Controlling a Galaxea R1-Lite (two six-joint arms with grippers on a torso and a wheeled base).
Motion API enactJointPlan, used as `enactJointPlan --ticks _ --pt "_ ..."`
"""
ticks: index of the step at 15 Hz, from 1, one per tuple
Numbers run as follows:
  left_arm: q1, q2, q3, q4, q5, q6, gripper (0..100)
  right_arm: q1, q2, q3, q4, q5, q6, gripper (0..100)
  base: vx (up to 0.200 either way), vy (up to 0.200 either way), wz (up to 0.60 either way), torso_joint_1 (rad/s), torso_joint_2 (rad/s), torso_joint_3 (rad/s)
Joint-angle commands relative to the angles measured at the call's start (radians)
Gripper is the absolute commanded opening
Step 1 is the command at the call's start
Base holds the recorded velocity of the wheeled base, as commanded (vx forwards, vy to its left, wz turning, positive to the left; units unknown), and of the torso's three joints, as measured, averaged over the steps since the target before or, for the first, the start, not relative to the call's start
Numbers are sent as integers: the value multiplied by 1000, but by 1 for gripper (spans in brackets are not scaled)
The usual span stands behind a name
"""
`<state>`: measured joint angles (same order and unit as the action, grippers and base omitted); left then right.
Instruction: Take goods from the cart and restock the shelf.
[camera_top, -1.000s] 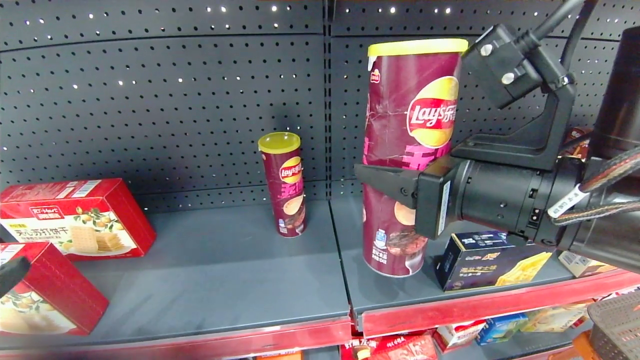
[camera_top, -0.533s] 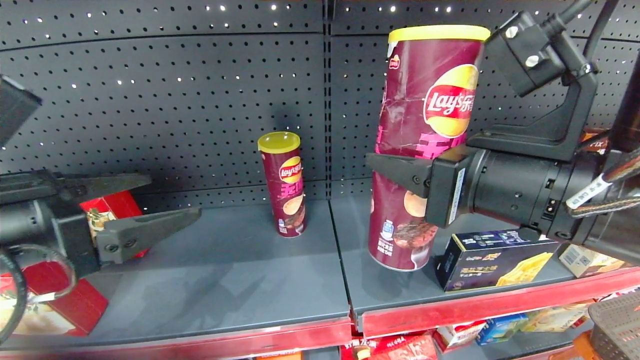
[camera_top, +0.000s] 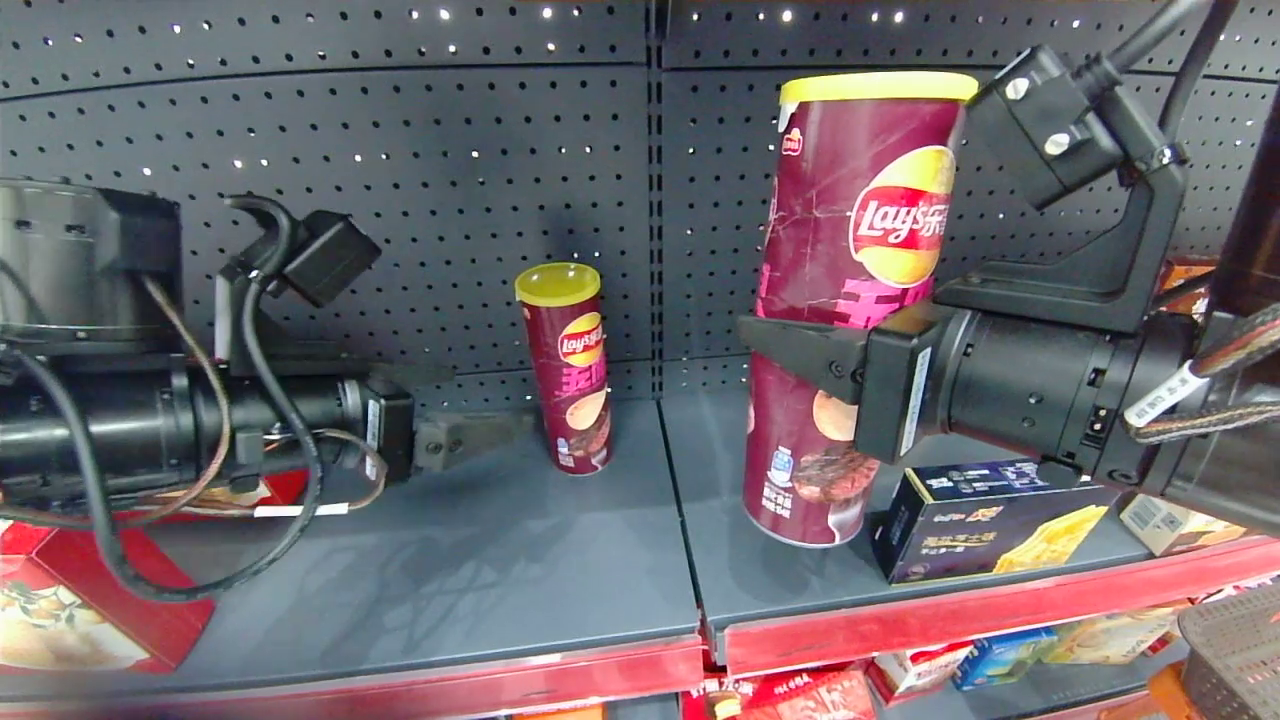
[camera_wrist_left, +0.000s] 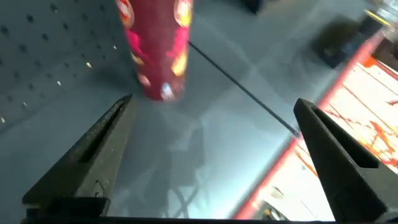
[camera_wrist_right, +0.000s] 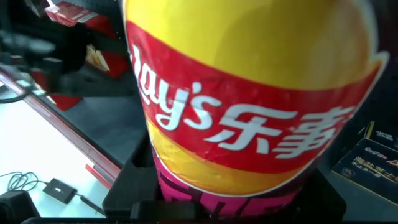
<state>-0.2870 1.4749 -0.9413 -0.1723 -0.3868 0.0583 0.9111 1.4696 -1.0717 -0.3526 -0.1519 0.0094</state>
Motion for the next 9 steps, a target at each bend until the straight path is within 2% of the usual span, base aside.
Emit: enactJointPlan --ticks 1,2,3,5,7,9 --pt "43 162 -14 -125 11 8 100 -1 9 -2 0 2 0 0 0 0 0 0 0 0" --pt "46 196 -2 -223 2 3 100 -1 15 -2 0 3 0 0 0 0 0 0 0 0" --pt "49 208 10 -274 -23 -2 100 -12 17 -2 -2 5 -2 0 0 0 0 0 0 0" --pt "51 232 24 -303 -63 8 100 -20 18 -4 -2 15 -2 0 0 0 0 0 0 0" --pt "54 275 24 -348 -66 54 100 -21 21 -5 -8 17 -3 0 0 0 0 0 0 0" --pt "60 292 24 -388 -63 57 100 -21 41 -10 -31 17 -3 0 0 0 0 0 0 0"
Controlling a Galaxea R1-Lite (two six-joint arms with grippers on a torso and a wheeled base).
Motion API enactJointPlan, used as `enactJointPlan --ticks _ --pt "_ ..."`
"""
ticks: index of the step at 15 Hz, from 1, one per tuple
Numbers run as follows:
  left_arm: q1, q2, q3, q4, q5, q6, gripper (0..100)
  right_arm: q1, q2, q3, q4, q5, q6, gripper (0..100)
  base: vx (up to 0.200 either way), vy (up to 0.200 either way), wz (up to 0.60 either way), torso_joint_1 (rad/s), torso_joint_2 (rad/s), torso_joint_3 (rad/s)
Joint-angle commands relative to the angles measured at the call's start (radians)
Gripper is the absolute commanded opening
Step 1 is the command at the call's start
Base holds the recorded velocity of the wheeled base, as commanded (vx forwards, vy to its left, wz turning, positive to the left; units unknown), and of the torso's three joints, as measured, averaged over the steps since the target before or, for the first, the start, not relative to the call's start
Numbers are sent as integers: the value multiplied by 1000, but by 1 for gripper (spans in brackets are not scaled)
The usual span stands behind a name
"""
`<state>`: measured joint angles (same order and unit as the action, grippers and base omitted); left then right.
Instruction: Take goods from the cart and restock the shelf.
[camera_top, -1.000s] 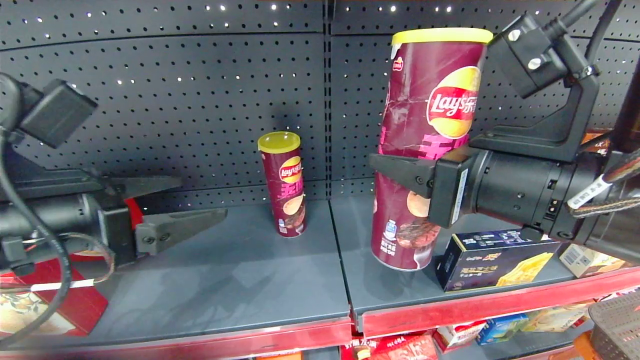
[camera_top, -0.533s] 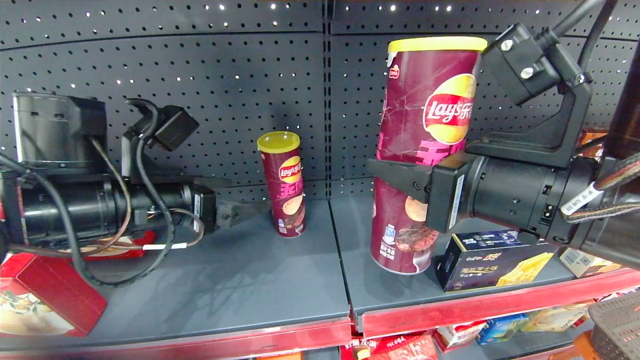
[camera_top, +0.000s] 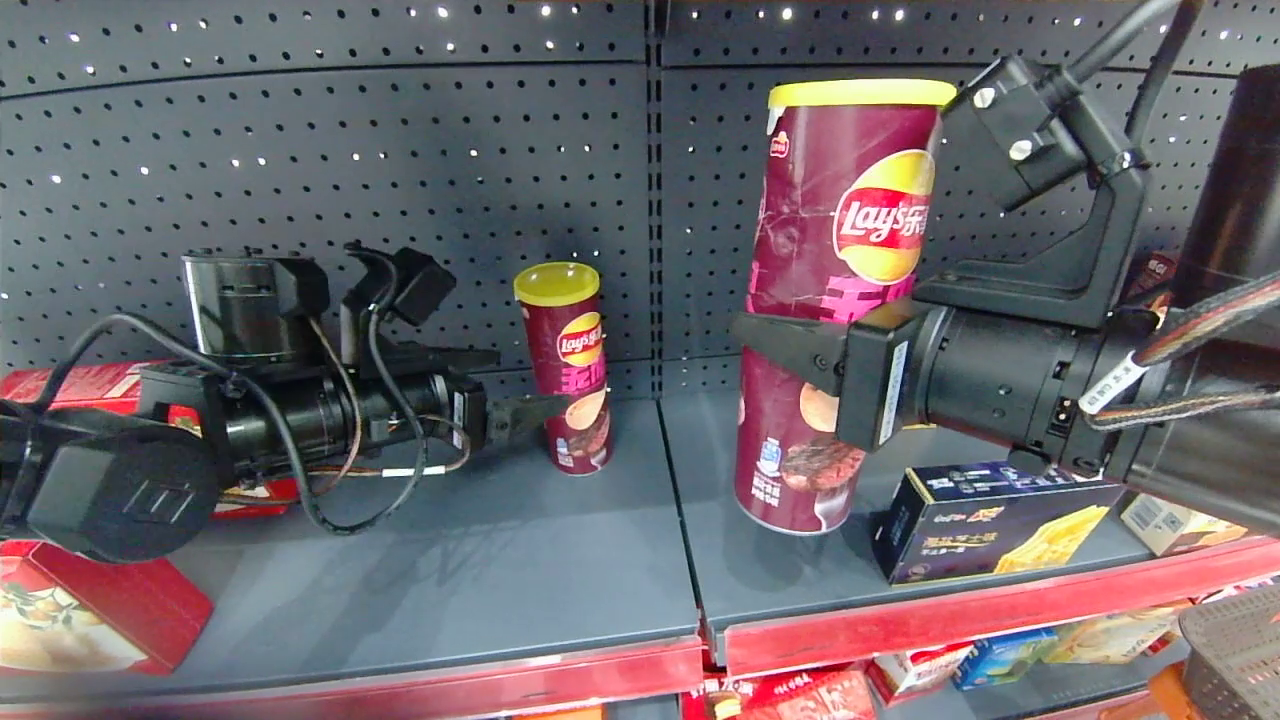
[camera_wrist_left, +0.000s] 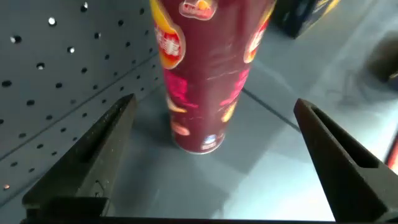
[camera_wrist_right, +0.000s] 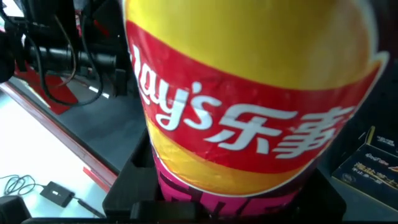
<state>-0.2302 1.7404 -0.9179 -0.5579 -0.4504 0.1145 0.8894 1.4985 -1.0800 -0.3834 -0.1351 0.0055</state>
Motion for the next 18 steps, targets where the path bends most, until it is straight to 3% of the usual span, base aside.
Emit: enactJointPlan --ticks 1,5,7,9,15,18 --pt "3 27 -3 -5 6 2 100 0 16 -1 -2 0 -1 0 0 0 0 0 0 0" --pt "-31 27 -3 -11 121 27 100 -1 19 -1 -5 0 -1 0 0 0 0 0 0 0" --pt "-84 24 4 -8 210 11 100 -1 19 -1 -5 0 -2 0 0 0 0 0 0 0" --pt "-120 21 2 -5 257 -6 100 -6 19 -1 -5 0 -2 0 0 0 0 0 0 0" --pt "-130 25 -13 -10 280 1 100 -9 20 -1 -5 0 -2 0 0 0 0 0 0 0" --pt "-136 39 -26 -10 337 5 100 -13 26 -1 -6 2 -4 0 0 0 0 0 0 0"
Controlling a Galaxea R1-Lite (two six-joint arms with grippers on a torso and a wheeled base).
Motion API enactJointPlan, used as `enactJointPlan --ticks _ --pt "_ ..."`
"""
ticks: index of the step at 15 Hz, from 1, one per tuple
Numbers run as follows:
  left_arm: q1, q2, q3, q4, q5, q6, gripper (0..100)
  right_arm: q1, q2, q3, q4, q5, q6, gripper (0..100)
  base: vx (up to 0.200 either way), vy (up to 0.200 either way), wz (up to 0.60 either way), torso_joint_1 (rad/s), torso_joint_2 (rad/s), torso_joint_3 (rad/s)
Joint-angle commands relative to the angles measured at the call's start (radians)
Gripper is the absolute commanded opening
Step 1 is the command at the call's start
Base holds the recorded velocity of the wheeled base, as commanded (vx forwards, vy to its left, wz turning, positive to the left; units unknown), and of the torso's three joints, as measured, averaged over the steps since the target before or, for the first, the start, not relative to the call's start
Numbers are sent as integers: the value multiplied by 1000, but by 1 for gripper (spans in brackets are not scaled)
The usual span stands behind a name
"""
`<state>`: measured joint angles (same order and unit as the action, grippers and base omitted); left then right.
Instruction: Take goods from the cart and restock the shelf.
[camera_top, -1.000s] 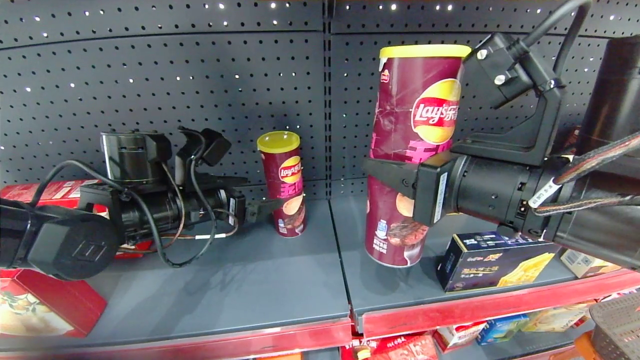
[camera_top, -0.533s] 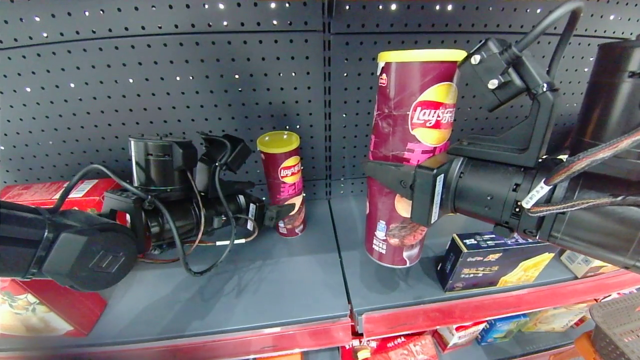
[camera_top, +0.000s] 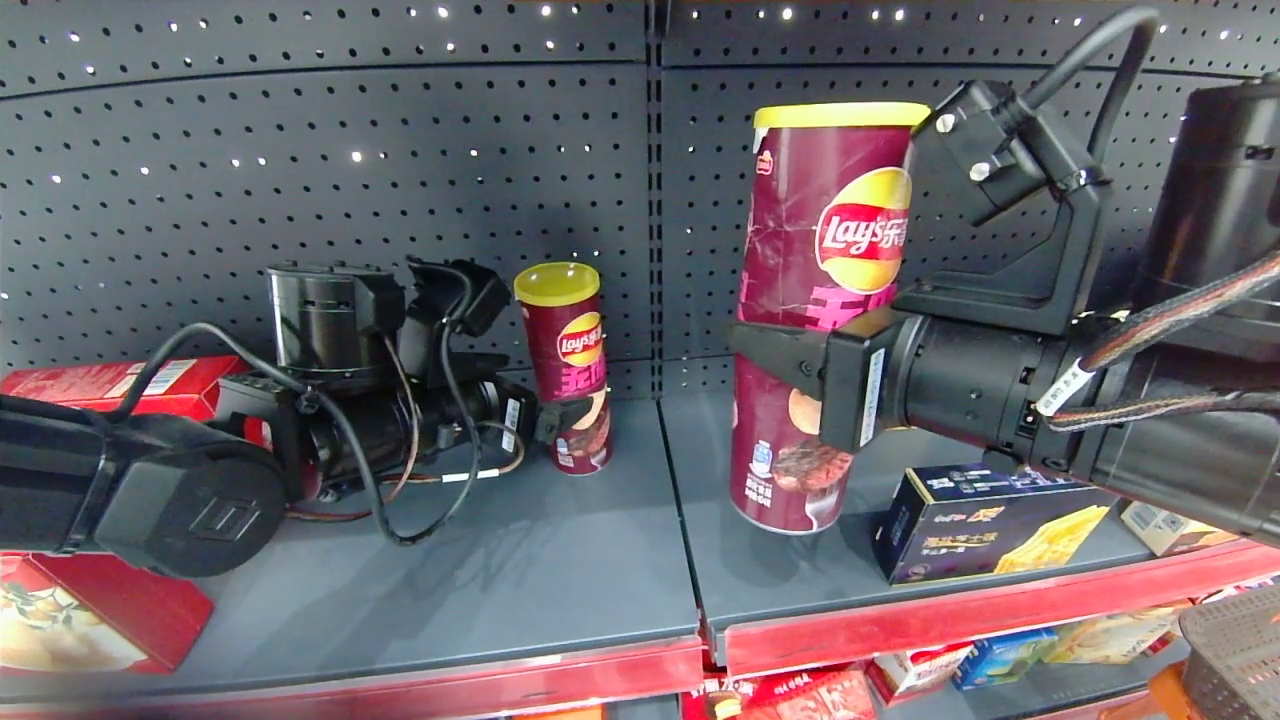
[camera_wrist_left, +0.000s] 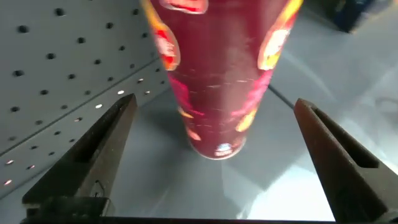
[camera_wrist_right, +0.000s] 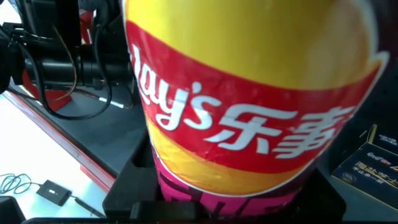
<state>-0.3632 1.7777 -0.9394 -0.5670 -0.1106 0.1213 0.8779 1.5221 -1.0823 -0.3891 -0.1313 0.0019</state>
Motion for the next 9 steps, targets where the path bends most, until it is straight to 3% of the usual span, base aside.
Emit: enactJointPlan --ticks 1,4,9 --pt "-6 12 -15 -2 28 -3 100 -4 9 -2 0 7 0 0 0 0 0 0 0 0" --pt "-33 103 -107 -56 187 -6 100 -5 32 -10 -22 10 -3 0 0 0 0 0 0 0" --pt "-59 123 -114 -99 147 -6 100 -11 35 -21 -23 10 -5 0 0 0 0 0 0 0"
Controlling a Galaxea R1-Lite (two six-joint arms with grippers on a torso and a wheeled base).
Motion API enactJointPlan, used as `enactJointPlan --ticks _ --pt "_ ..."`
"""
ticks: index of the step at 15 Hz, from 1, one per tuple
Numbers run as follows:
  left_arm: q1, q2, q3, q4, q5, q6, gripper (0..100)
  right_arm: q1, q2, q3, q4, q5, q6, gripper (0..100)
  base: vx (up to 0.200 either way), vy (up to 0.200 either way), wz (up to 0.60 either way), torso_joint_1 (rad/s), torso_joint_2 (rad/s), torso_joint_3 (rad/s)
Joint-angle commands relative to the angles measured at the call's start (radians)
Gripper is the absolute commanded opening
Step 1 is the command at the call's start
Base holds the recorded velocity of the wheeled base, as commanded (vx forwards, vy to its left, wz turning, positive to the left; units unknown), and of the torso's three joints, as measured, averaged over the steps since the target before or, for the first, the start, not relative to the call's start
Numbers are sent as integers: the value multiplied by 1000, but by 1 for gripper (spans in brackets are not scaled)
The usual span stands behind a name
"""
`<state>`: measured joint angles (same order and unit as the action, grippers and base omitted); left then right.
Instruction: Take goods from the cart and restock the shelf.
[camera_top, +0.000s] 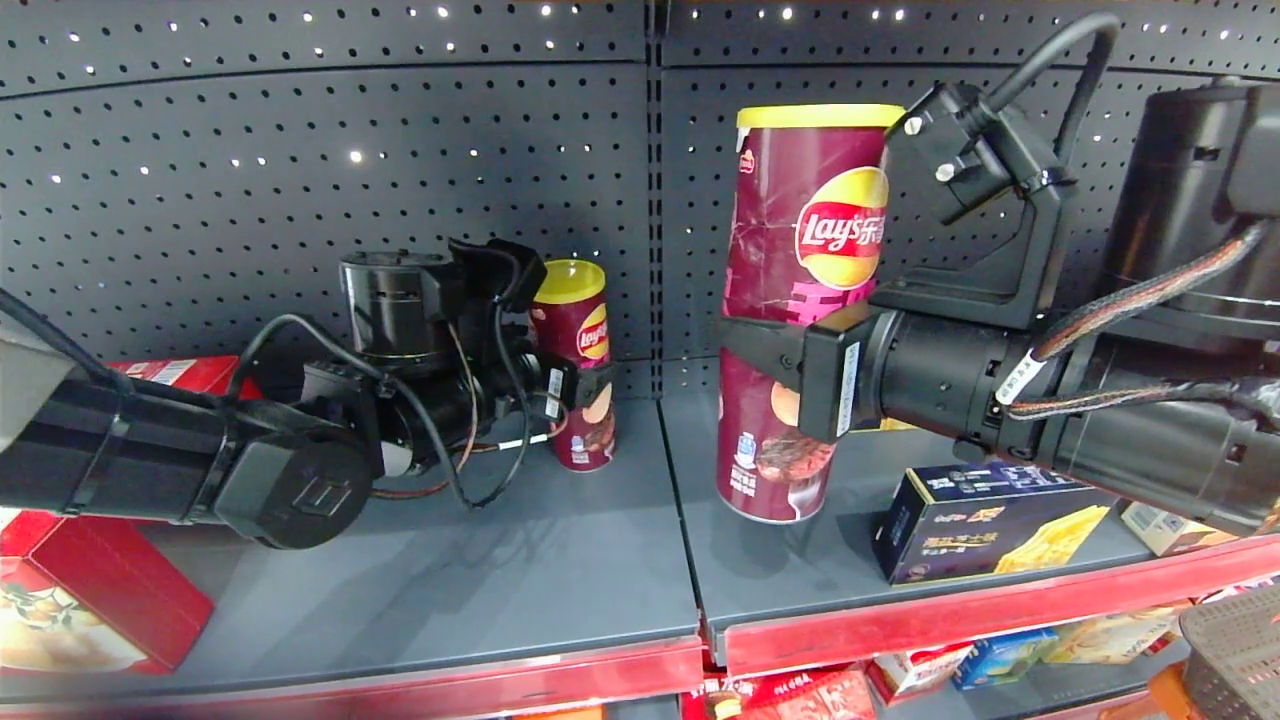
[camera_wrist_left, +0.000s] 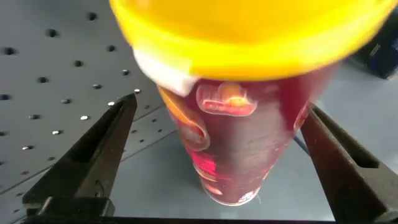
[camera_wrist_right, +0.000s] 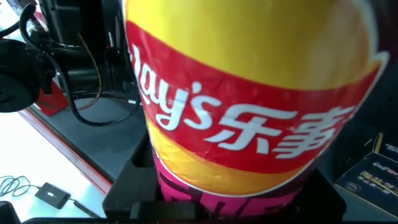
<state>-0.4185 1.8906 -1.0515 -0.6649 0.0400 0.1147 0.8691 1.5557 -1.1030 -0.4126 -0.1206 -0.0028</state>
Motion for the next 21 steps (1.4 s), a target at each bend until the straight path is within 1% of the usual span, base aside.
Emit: enactJointPlan --ticks 1,8,11,14,15,18,19,21 --pt "-5 10 -4 1 -5 0 100 -4 1 0 0 -1 0 0 0 0 0 0 0 0" --pt "-5 10 -10 10 9 0 100 -4 4 0 0 -1 0 0 0 0 0 0 0 0" --pt "-5 18 -55 71 72 0 100 -4 4 2 0 -1 0 0 0 0 0 0 0 0" --pt "-9 16 -87 116 72 0 100 -4 6 0 0 -1 0 0 0 0 0 0 0 0" --pt "-19 19 -97 126 74 0 100 -4 10 0 -3 1 -2 0 0 0 0 0 0 0" --pt "-31 24 -99 122 81 -1 100 -4 12 0 -9 1 0 0 0 0 0 0 0 0" --pt "-36 24 -96 119 80 -1 0 -4 12 2 -9 1 0 0 0 0 0 0 0 0" --pt "-51 19 -91 125 81 -10 0 -4 12 2 -11 1 0 0 0 0 0 0 0 0"
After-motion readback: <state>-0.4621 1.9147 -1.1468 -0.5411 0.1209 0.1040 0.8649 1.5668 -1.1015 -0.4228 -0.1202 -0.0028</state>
